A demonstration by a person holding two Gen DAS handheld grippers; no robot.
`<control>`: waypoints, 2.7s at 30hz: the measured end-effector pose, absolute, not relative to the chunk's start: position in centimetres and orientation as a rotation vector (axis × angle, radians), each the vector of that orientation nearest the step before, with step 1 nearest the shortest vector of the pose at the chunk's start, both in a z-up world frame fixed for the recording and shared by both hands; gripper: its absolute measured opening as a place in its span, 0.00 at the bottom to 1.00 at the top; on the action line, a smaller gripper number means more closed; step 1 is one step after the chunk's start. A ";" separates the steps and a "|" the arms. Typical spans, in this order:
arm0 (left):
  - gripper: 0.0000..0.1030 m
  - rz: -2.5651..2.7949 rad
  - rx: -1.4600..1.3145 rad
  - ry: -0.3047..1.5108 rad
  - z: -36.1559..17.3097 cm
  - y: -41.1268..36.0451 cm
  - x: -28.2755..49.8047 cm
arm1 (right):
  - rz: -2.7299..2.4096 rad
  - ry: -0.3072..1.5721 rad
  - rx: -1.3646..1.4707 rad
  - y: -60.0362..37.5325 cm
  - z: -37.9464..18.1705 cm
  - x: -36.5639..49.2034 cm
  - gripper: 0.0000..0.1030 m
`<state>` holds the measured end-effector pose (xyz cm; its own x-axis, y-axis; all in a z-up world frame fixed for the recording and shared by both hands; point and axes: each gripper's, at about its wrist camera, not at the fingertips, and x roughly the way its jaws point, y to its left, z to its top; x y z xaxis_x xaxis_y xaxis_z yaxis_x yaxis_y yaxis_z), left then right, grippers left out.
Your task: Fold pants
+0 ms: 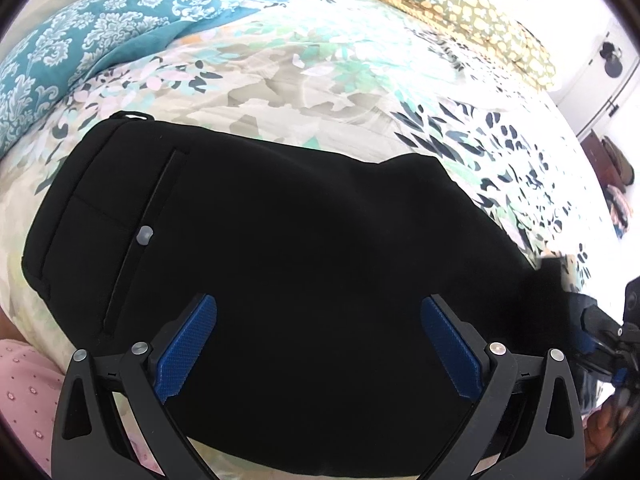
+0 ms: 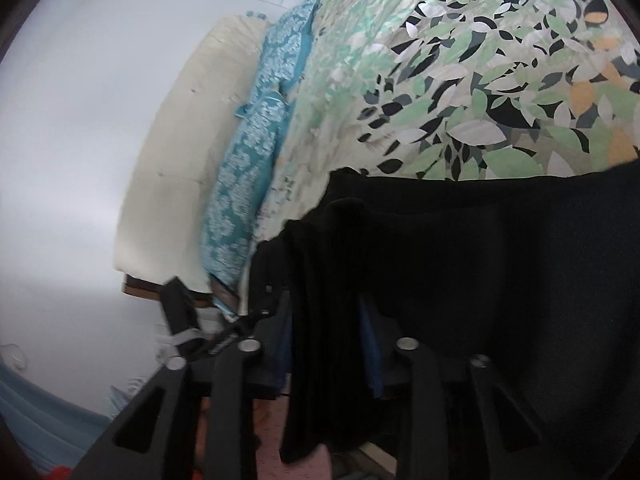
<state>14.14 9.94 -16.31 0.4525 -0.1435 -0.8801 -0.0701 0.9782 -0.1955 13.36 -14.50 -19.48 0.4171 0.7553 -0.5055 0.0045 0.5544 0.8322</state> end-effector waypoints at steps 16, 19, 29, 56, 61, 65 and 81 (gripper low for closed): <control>0.63 -0.494 -0.131 1.098 -15.0 1.5 11.5 | 0.258 0.766 0.563 -29.5 -12.2 -1.2 0.70; 0.51 -0.511 -0.096 1.113 -15.6 0.4 11.5 | 0.212 0.718 0.619 -31.1 -12.0 -2.9 0.70; 0.02 -0.515 -0.022 1.149 -16.3 -1.1 10.7 | 0.199 0.720 0.617 -31.2 -12.4 -2.1 0.70; 0.82 -0.436 0.104 0.992 -14.6 -2.4 10.6 | 0.275 0.940 0.662 -28.2 -16.1 7.5 0.88; 0.84 -0.424 0.154 1.132 -18.9 -2.4 11.2 | 0.170 1.007 0.764 -29.1 -21.6 8.1 0.86; 0.85 -0.420 0.147 1.137 -18.4 -1.6 10.8 | 0.159 0.978 0.738 -29.0 -19.4 7.2 0.86; 0.94 -0.385 0.156 1.149 -18.6 -2.0 10.9 | 0.242 1.122 0.647 -24.5 -21.1 3.4 0.88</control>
<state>10.85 -1.99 -18.64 0.3524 -0.2172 -0.9103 0.3752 0.9239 -0.0752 3.39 -24.45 -21.12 0.4316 0.4911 -0.7567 0.1351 0.7941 0.5925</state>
